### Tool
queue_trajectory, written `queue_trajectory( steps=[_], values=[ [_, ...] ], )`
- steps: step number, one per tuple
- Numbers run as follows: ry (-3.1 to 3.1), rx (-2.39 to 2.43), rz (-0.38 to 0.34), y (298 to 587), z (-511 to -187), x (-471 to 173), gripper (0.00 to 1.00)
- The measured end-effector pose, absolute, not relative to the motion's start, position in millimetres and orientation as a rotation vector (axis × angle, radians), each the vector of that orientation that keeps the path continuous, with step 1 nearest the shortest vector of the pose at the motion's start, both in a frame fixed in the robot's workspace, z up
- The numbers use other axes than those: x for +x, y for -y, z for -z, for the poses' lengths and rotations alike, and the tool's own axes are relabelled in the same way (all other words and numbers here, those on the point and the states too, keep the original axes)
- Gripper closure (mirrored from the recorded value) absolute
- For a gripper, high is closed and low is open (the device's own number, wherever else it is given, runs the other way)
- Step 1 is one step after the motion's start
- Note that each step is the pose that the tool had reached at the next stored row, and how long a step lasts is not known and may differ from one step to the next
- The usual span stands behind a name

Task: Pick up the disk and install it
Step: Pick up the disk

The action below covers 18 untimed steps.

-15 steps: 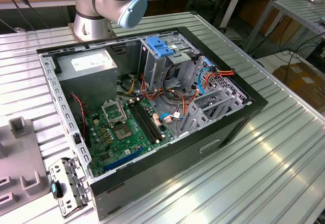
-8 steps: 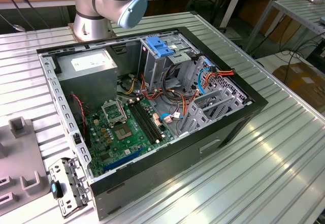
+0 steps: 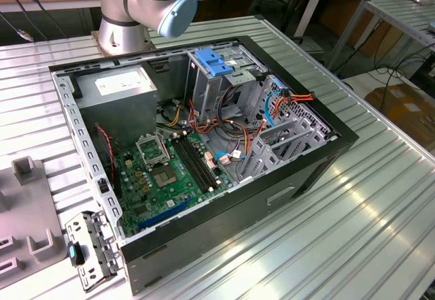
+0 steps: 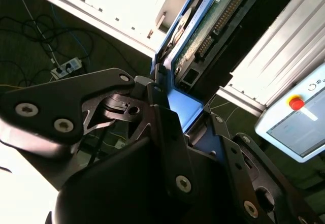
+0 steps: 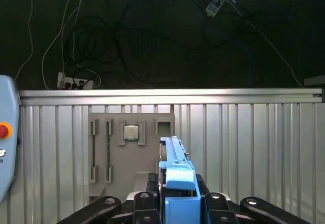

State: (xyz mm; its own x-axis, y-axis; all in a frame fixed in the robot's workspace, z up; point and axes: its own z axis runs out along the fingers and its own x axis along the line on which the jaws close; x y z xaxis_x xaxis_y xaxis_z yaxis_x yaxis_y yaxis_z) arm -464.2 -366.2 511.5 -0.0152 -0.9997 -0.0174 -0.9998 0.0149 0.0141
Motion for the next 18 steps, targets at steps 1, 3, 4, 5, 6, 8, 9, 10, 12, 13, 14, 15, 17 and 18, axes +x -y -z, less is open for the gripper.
queue_trajectory(
  steps=[1, 3, 4, 5, 6, 8, 9, 10, 12, 13, 14, 15, 17, 18],
  values=[
    [-2.236, -2.203, -0.035, 366, -511, -463, 0.63],
    [-2.236, -2.203, -0.035, 366, -511, -460, 0.63],
    [-2.236, -2.203, -0.035, 366, -511, -458, 0.63],
    [-2.236, -2.203, -0.035, 366, -511, -457, 0.63],
    [-2.236, -2.203, -0.035, 366, -511, -456, 0.63],
    [-2.236, -2.203, -0.035, 366, -511, -454, 0.63],
    [-2.236, -2.203, -0.035, 366, -511, -453, 0.63],
    [-2.236, -2.203, -0.035, 366, -511, -451, 0.63],
    [-2.236, -2.203, -0.035, 366, -511, -449, 0.63],
    [-2.236, -2.203, -0.035, 366, -512, -448, 0.63],
    [-2.236, -2.203, -0.035, 366, -511, -447, 0.63],
    [-2.236, -2.203, -0.035, 366, -511, -445, 0.63],
    [-2.236, -2.203, -0.035, 366, -511, -444, 0.63],
    [-2.236, -2.203, -0.035, 366, -511, -443, 0.63]
  ],
)
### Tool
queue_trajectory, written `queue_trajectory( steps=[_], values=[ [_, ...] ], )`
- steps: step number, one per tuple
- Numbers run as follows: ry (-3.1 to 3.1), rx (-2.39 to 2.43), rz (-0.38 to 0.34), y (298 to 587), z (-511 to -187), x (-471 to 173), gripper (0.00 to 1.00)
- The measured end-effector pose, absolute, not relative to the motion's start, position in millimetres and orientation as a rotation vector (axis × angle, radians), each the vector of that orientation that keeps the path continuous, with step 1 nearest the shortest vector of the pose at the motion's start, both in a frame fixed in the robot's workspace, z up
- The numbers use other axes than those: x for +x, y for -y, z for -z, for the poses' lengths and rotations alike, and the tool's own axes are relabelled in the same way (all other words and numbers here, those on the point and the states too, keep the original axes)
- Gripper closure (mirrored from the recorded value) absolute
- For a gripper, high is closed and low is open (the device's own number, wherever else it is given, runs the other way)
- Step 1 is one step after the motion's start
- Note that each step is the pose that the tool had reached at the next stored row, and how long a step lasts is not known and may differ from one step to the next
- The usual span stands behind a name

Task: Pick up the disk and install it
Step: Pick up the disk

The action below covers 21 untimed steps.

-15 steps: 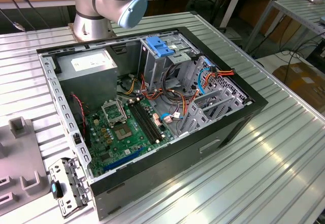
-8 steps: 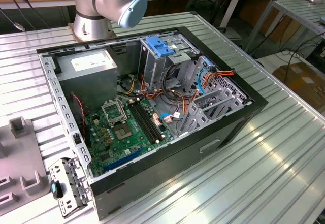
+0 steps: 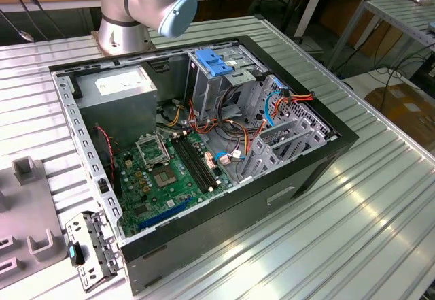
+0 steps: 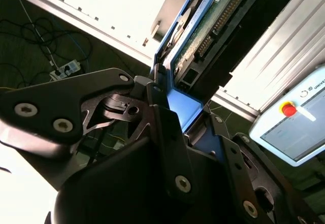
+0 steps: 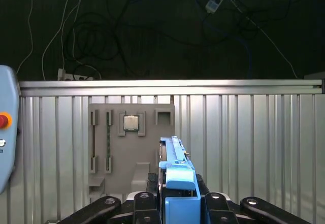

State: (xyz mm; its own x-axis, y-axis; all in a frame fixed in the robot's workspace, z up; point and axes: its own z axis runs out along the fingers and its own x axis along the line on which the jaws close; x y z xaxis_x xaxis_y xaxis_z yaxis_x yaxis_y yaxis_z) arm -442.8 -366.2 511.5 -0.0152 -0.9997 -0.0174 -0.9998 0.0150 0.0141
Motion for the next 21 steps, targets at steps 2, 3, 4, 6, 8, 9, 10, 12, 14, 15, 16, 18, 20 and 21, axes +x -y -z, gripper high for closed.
queue_trajectory(
  steps=[2, 3, 4, 6, 8, 9, 10, 12, 14, 15, 16, 18, 20, 21],
  values=[
    [-2.236, -2.203, -0.035, 366, -511, -441, 0.63],
    [-2.236, -2.203, -0.035, 366, -511, -440, 0.63],
    [-2.236, -2.203, -0.035, 366, -511, -439, 0.63],
    [-2.236, -2.203, -0.035, 366, -511, -438, 0.63],
    [-2.236, -2.203, -0.035, 366, -511, -436, 0.63],
    [-2.236, -2.203, -0.035, 366, -511, -435, 0.63],
    [-2.236, -2.203, -0.035, 366, -511, -434, 0.63],
    [-2.236, -2.203, -0.035, 366, -511, -431, 0.63],
    [-2.236, -2.203, -0.035, 366, -511, -426, 0.63],
    [-2.236, -2.203, -0.035, 366, -512, -425, 0.63],
    [-2.236, -2.203, -0.035, 366, -511, -424, 0.63],
    [-2.236, -2.203, -0.035, 366, -511, -422, 0.63],
    [-2.236, -2.203, -0.035, 366, -511, -418, 0.63],
    [-2.236, -2.203, -0.035, 366, -511, -416, 0.63]
  ],
)
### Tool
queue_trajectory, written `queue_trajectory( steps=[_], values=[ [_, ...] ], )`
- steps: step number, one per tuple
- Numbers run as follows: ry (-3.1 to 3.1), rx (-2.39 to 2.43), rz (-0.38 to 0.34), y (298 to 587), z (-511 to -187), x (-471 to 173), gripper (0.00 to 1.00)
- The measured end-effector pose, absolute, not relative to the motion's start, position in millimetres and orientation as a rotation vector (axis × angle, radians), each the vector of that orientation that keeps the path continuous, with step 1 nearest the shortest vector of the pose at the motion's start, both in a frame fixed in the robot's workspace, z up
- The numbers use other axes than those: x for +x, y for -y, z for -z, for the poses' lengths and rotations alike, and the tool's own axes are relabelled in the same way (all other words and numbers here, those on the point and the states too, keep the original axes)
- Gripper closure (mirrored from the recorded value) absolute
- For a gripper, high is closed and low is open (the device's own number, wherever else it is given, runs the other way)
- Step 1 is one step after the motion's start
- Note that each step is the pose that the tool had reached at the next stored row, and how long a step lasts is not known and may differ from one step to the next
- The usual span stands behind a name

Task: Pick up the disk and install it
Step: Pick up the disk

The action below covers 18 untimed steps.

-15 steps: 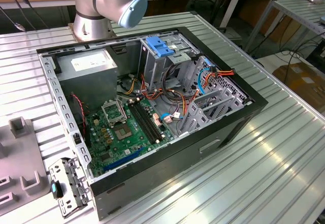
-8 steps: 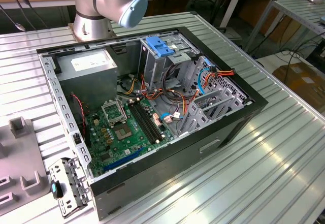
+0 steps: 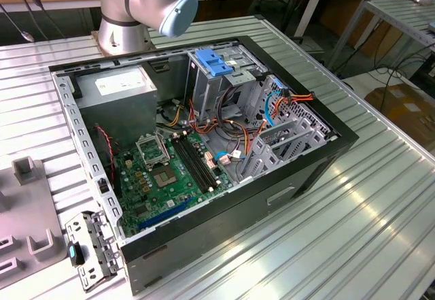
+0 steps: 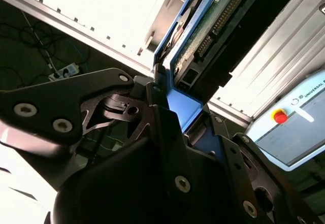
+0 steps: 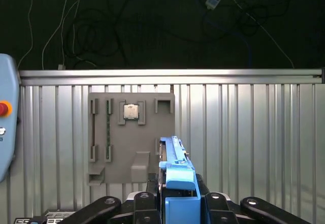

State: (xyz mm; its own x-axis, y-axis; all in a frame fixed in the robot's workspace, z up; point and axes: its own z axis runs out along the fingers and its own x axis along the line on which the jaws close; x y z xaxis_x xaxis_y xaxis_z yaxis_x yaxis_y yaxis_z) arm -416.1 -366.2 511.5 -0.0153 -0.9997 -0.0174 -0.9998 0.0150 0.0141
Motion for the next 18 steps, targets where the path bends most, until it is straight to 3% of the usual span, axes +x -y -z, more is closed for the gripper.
queue_trajectory(
  steps=[18],
  values=[
    [-2.236, -2.203, -0.035, 366, -511, -386, 0.63]
  ],
)
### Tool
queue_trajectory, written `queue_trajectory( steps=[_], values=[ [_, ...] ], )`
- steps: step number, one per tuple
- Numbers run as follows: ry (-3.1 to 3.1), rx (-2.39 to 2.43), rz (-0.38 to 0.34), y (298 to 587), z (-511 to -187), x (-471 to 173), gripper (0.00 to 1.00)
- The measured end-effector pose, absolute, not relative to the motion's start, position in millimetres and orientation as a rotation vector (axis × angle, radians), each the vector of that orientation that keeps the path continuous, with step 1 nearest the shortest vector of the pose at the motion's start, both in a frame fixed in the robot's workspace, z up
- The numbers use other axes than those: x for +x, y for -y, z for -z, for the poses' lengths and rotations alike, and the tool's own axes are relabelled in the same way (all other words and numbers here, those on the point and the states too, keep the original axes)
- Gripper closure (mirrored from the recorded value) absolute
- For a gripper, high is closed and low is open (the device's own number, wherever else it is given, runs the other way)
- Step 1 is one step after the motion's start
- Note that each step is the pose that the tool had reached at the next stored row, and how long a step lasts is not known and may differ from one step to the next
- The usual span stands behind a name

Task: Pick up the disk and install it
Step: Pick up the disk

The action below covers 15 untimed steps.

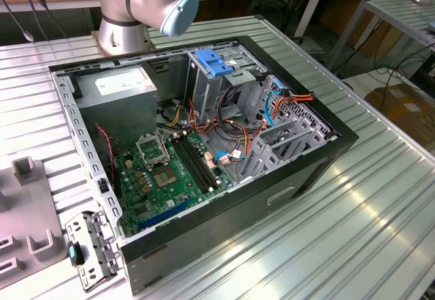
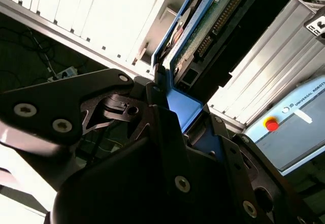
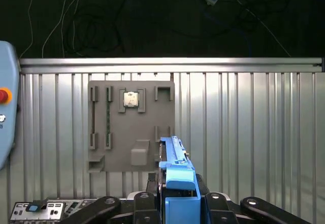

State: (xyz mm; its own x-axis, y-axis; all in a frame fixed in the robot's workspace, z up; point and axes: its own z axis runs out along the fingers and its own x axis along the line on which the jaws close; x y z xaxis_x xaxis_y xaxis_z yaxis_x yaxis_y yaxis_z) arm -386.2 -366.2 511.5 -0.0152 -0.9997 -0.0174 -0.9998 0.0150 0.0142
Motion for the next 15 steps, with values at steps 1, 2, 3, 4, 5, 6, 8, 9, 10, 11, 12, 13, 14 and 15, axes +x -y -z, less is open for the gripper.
queue_trajectory(
  steps=[1, 2, 3, 4, 5, 6, 8, 9, 10, 11, 12, 13, 14, 15],
  values=[
    [-2.236, -2.203, -0.035, 366, -511, -384, 0.63],
    [-2.236, -2.203, -0.035, 366, -511, -383, 0.63],
    [-2.236, -2.203, -0.035, 366, -511, -381, 0.63],
    [-2.236, -2.203, -0.035, 366, -511, -380, 0.63],
    [-2.236, -2.203, -0.035, 366, -511, -378, 0.63],
    [-2.236, -2.203, -0.035, 367, -511, -377, 0.63],
    [-2.237, -2.202, -0.035, 369, -511, -376, 0.63],
    [-2.237, -2.202, -0.035, 370, -511, -376, 0.63],
    [-2.237, -2.202, -0.035, 371, -511, -376, 0.63],
    [-2.237, -2.202, -0.035, 373, -511, -375, 0.63],
    [-2.237, -2.202, -0.035, 374, -511, -375, 0.63],
    [-2.237, -2.202, -0.035, 374, -511, -375, 0.63],
    [-2.237, -2.202, -0.035, 375, -511, -374, 0.63],
    [-2.237, -2.202, -0.035, 375, -511, -374, 0.63]
  ],
)
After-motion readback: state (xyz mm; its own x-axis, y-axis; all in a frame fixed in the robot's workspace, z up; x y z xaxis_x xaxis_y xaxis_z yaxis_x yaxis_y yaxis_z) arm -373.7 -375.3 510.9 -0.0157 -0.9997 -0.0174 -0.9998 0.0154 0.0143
